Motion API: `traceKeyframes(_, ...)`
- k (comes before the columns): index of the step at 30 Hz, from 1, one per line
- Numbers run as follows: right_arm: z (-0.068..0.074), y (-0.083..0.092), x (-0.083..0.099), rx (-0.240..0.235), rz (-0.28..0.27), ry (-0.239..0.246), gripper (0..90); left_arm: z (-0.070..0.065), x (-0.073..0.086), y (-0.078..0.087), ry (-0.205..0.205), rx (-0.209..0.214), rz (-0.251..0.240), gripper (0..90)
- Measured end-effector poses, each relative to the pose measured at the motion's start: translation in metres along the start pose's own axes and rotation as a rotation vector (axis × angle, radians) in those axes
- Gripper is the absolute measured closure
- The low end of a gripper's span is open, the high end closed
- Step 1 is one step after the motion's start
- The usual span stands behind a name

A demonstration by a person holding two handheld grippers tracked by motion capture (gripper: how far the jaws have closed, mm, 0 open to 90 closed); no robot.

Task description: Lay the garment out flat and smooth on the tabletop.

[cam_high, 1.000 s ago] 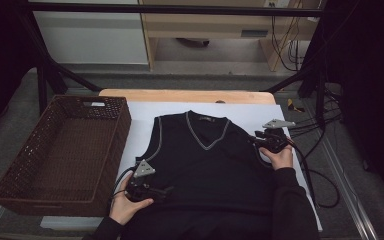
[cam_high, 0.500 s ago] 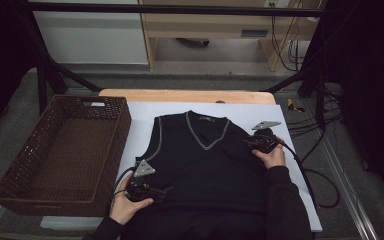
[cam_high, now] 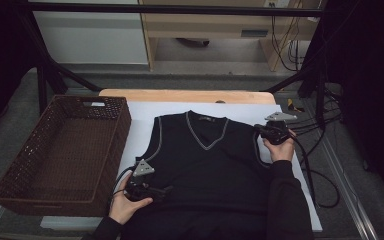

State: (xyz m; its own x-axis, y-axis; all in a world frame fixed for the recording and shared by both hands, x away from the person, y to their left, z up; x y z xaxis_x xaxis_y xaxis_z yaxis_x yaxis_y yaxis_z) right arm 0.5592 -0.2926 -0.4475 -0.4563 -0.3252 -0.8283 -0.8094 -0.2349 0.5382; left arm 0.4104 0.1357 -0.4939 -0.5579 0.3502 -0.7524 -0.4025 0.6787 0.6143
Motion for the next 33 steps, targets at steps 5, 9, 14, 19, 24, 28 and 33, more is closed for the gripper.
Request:
traceKeyframes(5,-0.012,-0.002,-0.019,0.119,-0.072,0.042,89.2,0.003,0.000,0.002,0.007,-0.008,-0.006,6.2)
traceKeyframes(9,-0.014,-0.013,-0.019,0.170,-0.050,0.039,77.5,0.003,0.000,0.005,0.008,-0.013,-0.015,6.1)
traceKeyframes(14,-0.008,0.005,-0.007,0.079,-0.042,-0.027,68.1,0.003,-0.002,0.009,0.018,-0.015,-0.028,5.5)
traceKeyframes(19,-0.002,0.031,0.015,-0.003,-0.013,-0.083,53.9,0.001,-0.002,0.010,0.016,-0.009,-0.027,4.5)
traceKeyframes(24,0.009,0.056,0.039,-0.083,-0.002,-0.133,39.9,-0.002,0.000,0.007,0.017,-0.004,0.004,4.5)
traceKeyframes(28,0.022,0.072,0.053,-0.117,0.028,-0.129,30.6,-0.004,0.001,0.004,-0.008,-0.007,0.039,4.5)
traceKeyframes(33,0.036,0.090,0.065,-0.146,0.052,-0.132,22.1,-0.004,0.002,0.003,-0.026,-0.024,0.070,6.3)
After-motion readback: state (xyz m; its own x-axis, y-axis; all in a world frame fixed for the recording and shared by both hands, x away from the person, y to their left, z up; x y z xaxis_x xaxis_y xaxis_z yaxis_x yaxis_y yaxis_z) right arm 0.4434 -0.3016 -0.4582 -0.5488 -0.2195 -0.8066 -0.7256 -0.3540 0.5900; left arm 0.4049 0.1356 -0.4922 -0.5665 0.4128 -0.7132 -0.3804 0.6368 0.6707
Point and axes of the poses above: each handheld gripper's, and its own axes: y roughly backward along the jaws, x roughly out of its underside, z roughly to its left, the point moved 2 cm from there along -y, roughly forward along the jaws, and after that the axes turned 7 degrees about x, right-handed, at the moved point
